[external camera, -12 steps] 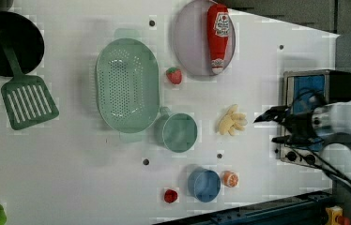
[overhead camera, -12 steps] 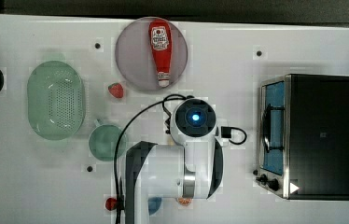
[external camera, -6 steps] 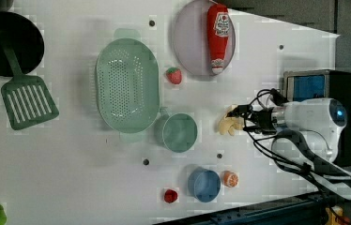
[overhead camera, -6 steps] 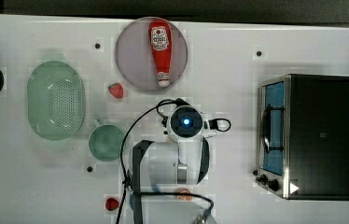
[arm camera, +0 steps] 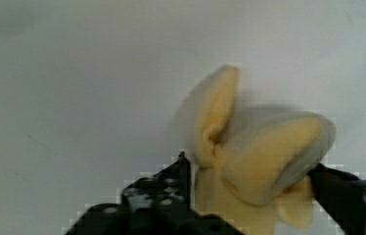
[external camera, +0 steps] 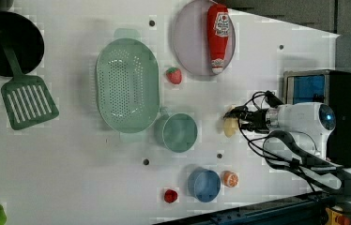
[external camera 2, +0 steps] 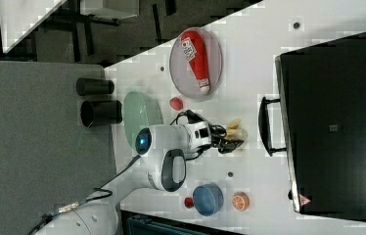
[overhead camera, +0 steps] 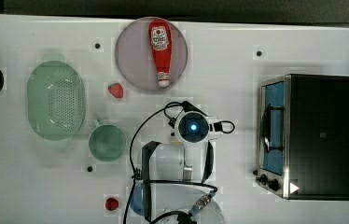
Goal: Pick Banana and place it in mug.
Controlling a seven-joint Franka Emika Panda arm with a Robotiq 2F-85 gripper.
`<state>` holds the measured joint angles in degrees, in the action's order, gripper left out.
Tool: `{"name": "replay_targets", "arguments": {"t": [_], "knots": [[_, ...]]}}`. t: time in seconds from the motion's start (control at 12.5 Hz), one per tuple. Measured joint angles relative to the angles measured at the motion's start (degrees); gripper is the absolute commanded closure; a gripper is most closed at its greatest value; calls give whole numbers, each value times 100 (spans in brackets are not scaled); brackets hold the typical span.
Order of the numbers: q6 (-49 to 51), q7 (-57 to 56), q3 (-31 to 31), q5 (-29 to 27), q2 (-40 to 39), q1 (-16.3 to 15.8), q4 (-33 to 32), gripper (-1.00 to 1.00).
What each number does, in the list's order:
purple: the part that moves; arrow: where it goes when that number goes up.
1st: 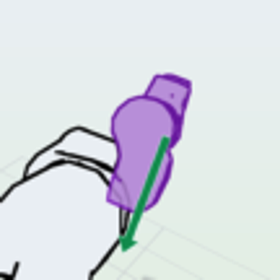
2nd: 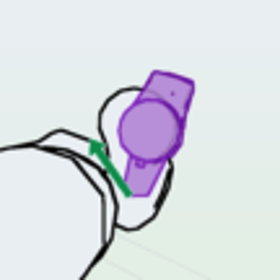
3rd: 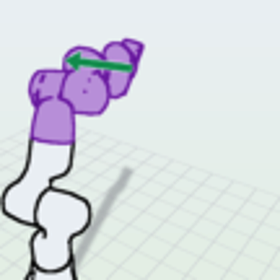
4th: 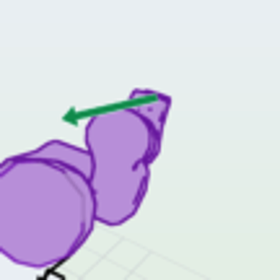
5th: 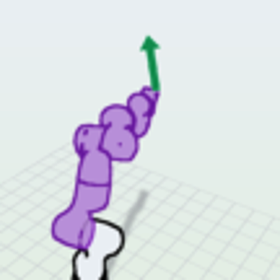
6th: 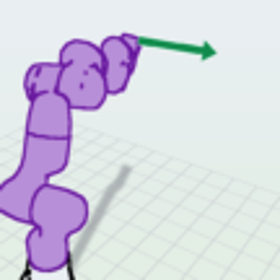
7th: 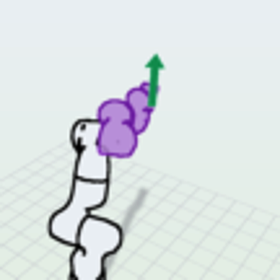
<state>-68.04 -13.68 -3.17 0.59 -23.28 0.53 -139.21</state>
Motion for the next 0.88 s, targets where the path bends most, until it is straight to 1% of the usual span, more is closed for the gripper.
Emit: {"name": "replay_targets", "arguments": {"t": [0.08, 0.16, 0.32, 0.56, 0.72, 0.8, 0.88], "knots": [[0, -27, 58, 8, 29, 36, -11, 26], [0, -30, 167, 4, 70, 64, -34, 43], [56, -64, 243, 0, 197, 27, -45, 43], [330, -67, 179, 125, 567, -69, -56, 43], [1477, -94, 148, -16, 1500, 3, -246, 43], [1950, -95, 87, 46, 1992, 5, -269, 43], [2420, -98, 101, 91, 2439, 64, -157, 43]]}}
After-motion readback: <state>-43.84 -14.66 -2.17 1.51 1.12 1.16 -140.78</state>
